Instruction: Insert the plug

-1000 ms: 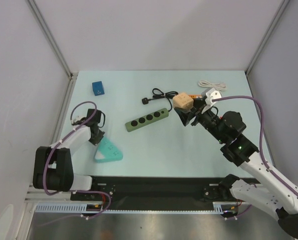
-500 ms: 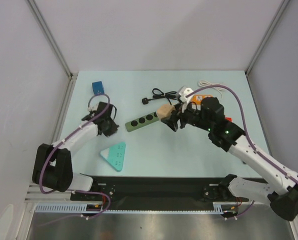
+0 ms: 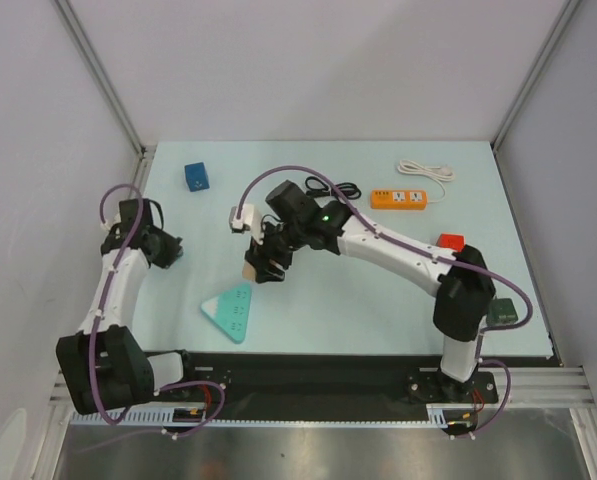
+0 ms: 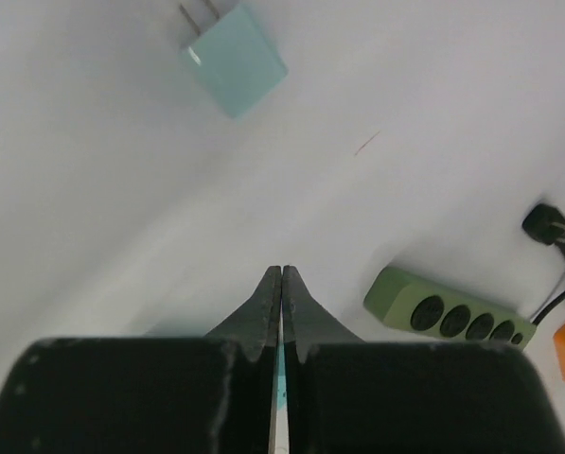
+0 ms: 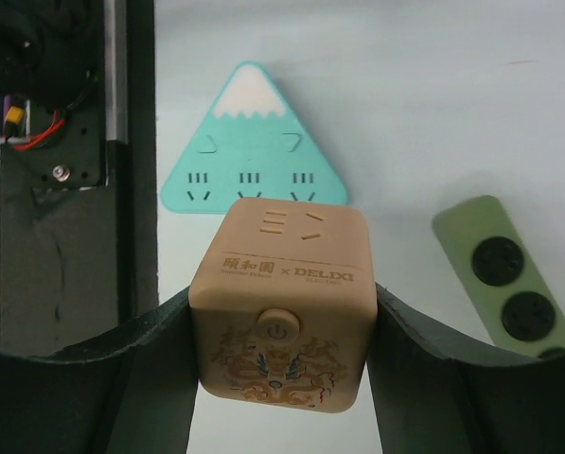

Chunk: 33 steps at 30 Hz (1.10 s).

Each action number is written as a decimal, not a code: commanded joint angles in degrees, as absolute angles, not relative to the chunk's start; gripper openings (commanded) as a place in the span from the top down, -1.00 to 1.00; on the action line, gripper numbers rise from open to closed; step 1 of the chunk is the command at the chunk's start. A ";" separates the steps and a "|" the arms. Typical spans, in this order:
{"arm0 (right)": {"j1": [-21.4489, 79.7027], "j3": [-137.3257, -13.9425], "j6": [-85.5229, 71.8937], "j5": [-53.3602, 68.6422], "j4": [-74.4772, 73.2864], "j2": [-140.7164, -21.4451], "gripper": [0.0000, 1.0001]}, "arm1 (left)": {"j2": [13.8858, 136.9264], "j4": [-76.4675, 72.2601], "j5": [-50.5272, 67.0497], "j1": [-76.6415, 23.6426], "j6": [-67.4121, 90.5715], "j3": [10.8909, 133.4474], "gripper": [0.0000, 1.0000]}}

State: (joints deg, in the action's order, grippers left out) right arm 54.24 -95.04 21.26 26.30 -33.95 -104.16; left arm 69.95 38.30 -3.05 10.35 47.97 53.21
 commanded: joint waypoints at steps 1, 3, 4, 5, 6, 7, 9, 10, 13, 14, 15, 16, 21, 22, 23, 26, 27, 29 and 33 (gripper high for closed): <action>54.84 -101.85 27.59 33.38 -39.11 -108.08 1.00 | 67.34 38.76 5.45 10.72 48.07 48.18 0.99; 55.63 -102.83 30.13 35.33 -39.81 -110.20 1.00 | 66.10 38.58 4.66 10.81 48.08 44.48 0.99; 55.98 -103.09 30.84 35.51 -39.90 -111.08 1.00 | 65.14 38.85 4.48 10.98 47.99 43.69 1.00; 56.25 -103.79 31.46 35.68 -40.08 -112.83 1.00 | 64.87 38.85 5.27 11.07 48.08 41.85 0.99; 56.77 -104.23 32.77 35.86 -40.51 -113.81 1.00 | 64.69 38.93 5.53 11.25 47.90 41.23 1.00; 56.95 -104.93 33.31 35.60 -41.39 -114.69 1.00 | 64.60 38.94 5.54 11.42 47.47 40.70 0.99; 57.39 -108.09 34.19 34.54 -43.06 -117.76 1.00 | 64.08 39.46 4.75 11.43 47.20 39.47 0.99; 57.65 -109.32 34.36 34.02 -43.94 -118.73 1.00 | 63.64 39.38 4.40 11.43 47.28 38.77 0.99; 58.88 -113.37 34.28 31.65 -46.66 -121.99 1.00 | 61.53 38.67 3.34 11.43 47.63 36.04 0.99; 59.32 -114.07 34.10 28.94 -46.84 -122.60 1.00 | 60.65 38.24 3.34 11.51 47.55 34.99 0.99; 59.67 -115.13 33.93 27.87 -46.93 -123.91 1.00 | 60.38 38.06 2.82 11.43 47.72 34.55 0.99; 60.03 -115.57 33.66 27.17 -47.19 -124.27 1.00 | 60.29 38.06 2.73 11.51 47.64 34.28 0.99; 60.29 -115.32 30.24 24.88 -45.27 -125.68 1.00 | 60.47 37.97 0.97 11.60 46.76 33.75 1.00; 60.47 -114.62 29.89 24.44 -44.22 -125.68 1.00 | 60.99 37.97 0.88 11.69 46.67 33.66 0.99; 60.56 -114.35 29.53 23.48 -43.69 -125.60 1.00 | 61.17 37.97 0.97 11.78 46.67 33.75 1.00; 60.73 -114.17 28.30 21.45 -42.19 -125.77 1.00 | 61.96 37.71 1.40 12.04 46.49 33.84 0.99; 60.73 -114.26 27.69 21.01 -42.19 -125.95 1.00 | 62.31 37.71 1.49 12.04 46.41 33.92 1.00; 60.73 -114.61 27.16 20.04 -42.27 -126.30 1.00 | 62.31 37.53 2.10 12.13 46.32 33.93 0.99; 60.73 -114.79 26.11 20.04 -43.06 -127.18 1.00 | 62.14 36.91 2.20 12.13 46.32 33.40 0.99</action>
State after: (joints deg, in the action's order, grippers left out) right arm 60.47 -112.95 27.88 20.97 -44.25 -126.21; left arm 62.28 38.26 1.93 11.44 47.46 33.82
